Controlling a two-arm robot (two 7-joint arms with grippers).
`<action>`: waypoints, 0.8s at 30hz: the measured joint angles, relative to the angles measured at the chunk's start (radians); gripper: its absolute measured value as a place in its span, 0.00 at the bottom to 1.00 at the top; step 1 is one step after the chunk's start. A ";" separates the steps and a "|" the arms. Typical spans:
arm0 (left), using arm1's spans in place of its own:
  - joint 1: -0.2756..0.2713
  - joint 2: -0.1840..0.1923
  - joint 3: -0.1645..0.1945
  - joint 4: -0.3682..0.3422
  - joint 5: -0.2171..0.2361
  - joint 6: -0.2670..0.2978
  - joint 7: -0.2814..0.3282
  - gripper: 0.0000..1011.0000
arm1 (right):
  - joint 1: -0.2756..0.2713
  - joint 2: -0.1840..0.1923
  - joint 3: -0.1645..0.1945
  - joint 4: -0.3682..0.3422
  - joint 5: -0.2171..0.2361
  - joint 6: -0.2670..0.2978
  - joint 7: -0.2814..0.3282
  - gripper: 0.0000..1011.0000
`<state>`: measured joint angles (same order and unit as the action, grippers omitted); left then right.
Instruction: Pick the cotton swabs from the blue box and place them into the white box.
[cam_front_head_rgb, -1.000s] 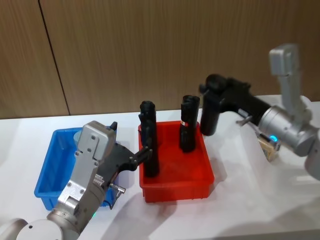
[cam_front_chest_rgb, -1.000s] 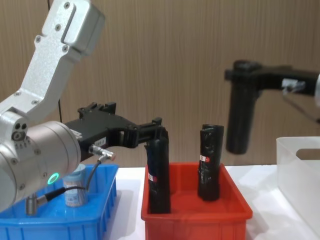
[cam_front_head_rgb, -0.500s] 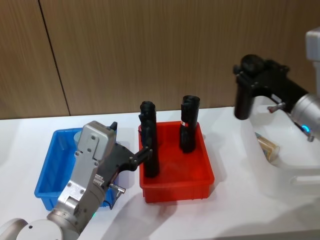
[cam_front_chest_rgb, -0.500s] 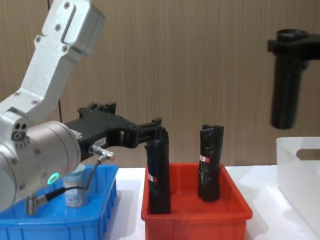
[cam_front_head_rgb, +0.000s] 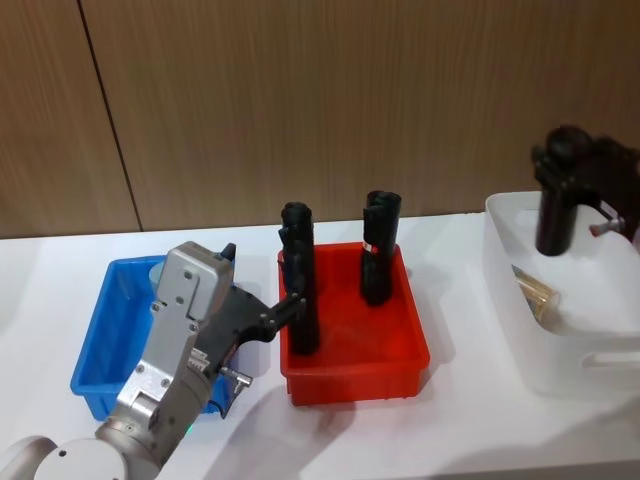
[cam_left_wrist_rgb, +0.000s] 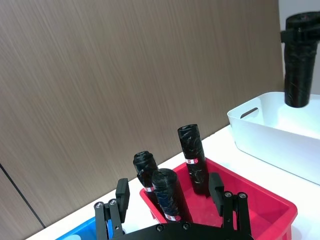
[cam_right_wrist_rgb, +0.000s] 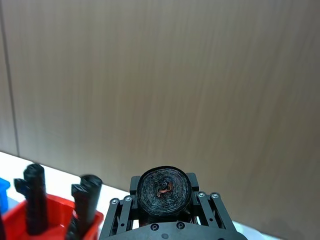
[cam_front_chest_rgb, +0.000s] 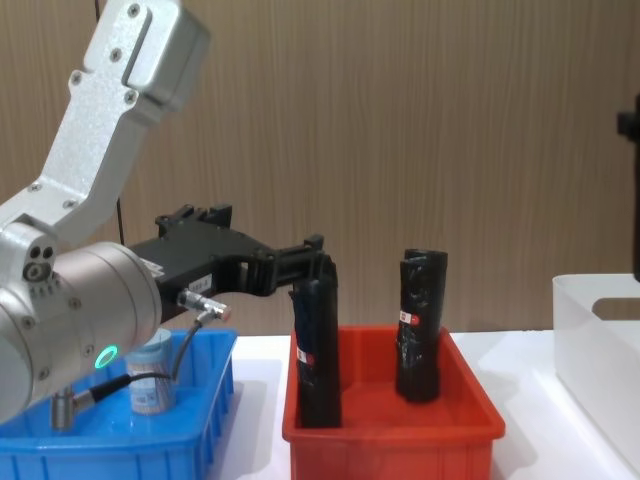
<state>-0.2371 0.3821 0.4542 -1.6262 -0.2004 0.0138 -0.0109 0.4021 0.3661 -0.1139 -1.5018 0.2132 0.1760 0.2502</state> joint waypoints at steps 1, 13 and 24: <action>0.000 0.000 0.000 0.000 0.000 0.000 0.000 0.99 | -0.001 0.002 0.002 0.004 0.000 0.002 -0.003 0.53; 0.000 0.000 0.000 0.000 0.000 0.000 0.000 0.99 | -0.006 0.016 0.017 0.086 0.010 0.019 -0.012 0.53; 0.000 0.000 0.000 0.000 0.000 0.000 0.000 0.99 | 0.003 0.018 0.022 0.157 0.027 0.016 0.002 0.58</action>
<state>-0.2371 0.3821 0.4542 -1.6262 -0.2004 0.0138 -0.0109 0.4048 0.3838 -0.0916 -1.3449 0.2403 0.1920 0.2524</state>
